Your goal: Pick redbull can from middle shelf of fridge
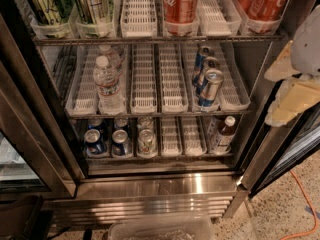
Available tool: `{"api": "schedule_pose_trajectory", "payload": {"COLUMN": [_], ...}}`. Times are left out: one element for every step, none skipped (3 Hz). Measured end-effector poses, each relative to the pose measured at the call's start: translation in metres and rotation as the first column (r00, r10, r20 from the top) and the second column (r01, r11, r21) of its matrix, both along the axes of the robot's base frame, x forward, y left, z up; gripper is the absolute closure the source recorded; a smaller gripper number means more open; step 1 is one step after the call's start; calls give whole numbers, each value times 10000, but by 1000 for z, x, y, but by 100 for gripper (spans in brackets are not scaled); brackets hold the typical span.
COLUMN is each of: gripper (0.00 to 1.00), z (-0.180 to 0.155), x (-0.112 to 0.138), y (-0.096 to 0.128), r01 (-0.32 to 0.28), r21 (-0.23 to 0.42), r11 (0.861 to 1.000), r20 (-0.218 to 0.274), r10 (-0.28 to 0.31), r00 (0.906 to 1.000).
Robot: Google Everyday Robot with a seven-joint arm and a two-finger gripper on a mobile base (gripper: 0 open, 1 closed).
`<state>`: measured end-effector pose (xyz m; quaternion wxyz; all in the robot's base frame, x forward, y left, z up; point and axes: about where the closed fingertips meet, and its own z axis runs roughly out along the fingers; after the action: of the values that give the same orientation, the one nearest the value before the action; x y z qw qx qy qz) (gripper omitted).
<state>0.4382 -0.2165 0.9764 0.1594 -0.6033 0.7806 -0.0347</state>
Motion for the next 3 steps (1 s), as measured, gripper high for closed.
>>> {"api": "schedule_pose_trajectory", "payload": {"gripper": [0, 0, 0], "z": [0, 0, -6], "x": [0, 0, 0], "y": [0, 0, -1], "r01": [0, 0, 43], "r21": [0, 1, 195], "r11": [10000, 10000, 9998], "r20": [0, 1, 181], "r10": [0, 0, -46], "r00": [10000, 10000, 9998]}}
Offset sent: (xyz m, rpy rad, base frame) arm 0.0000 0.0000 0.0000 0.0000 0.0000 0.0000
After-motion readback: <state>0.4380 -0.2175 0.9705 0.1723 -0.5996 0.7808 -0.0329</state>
